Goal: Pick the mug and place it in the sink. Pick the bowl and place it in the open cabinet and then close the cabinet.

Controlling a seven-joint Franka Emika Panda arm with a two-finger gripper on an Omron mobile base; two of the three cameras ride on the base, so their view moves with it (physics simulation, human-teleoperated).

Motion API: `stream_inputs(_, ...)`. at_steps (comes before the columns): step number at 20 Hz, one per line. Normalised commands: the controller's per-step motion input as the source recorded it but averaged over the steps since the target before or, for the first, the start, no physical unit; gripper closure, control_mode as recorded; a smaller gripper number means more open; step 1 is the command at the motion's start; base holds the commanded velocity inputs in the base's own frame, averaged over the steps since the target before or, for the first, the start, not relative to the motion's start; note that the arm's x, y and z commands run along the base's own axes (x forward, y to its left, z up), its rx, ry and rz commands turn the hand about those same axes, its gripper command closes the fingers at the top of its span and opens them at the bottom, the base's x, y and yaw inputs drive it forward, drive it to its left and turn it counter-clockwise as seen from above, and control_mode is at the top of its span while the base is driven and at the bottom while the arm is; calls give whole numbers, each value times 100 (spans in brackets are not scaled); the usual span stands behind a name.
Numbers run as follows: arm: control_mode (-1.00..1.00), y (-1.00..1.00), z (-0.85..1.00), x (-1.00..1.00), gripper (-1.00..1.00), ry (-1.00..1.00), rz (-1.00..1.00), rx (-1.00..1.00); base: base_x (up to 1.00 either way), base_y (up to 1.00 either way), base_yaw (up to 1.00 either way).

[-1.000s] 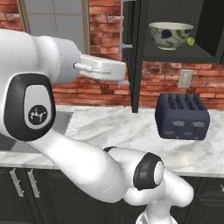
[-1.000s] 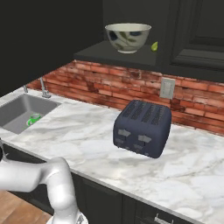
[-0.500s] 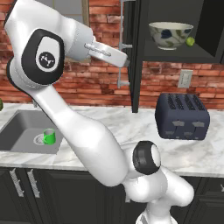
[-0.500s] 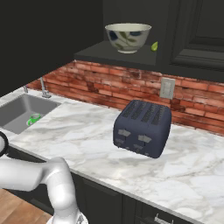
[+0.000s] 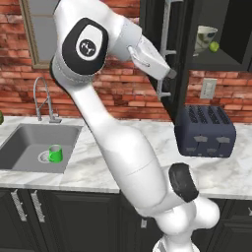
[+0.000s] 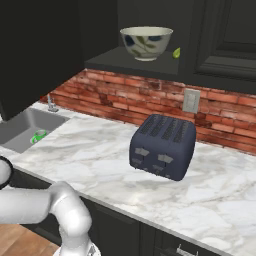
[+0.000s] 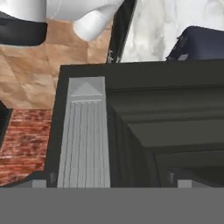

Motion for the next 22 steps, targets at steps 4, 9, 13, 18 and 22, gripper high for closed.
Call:
stream_inputs(4,-100,-100,0,-61,-100,-2,-3,0,0,0,0)
stream_inputs(9,-100,-100,-31,-6,-100,-1,43,1,0,0,0)
stream_inputs(13,-100,-100,-86,33,-100,2,50,-8,0,0,0)
stream_inputs(18,-100,-100,-58,97,-100,1,44,-4,0,0,0)
stream_inputs(22,-100,-100,-6,96,-100,1,48,-1,0,0,0)
